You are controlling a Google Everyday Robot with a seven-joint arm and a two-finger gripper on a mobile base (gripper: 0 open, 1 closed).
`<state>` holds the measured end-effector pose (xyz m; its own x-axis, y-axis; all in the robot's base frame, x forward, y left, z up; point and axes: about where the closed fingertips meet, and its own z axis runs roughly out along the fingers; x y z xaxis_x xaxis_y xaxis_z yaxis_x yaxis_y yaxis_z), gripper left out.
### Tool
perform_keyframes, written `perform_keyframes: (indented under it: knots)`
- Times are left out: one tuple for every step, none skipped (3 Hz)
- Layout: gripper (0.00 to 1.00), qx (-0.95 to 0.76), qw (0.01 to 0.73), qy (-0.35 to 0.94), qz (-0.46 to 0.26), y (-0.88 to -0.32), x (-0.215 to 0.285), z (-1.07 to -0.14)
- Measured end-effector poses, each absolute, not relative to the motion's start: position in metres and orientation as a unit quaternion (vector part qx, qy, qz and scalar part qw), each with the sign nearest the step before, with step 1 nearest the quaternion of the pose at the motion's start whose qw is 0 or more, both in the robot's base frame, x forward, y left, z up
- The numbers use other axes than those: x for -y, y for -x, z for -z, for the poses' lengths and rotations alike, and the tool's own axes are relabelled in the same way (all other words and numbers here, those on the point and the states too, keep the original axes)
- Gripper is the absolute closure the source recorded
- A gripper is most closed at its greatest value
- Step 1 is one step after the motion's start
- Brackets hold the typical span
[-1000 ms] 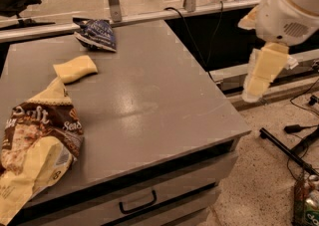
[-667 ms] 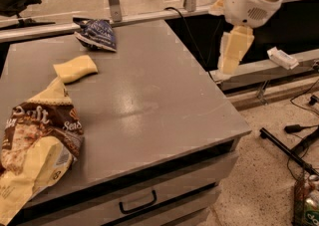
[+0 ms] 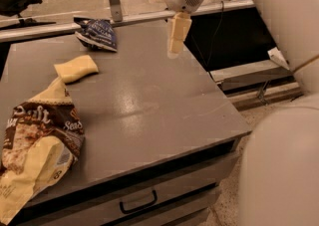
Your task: Pick sponge
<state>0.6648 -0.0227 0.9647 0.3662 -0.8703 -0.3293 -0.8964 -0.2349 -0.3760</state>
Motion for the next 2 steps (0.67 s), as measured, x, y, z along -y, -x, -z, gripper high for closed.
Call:
perform_keyframes:
  knots:
    - [0.0,-0.494,0.283,0.82,-0.065,-0.6862,-0.0556,-0.9597]
    - [0.0,-0.494,0.283,0.82,-0.065,-0.6862,-0.0558,-0.9596]
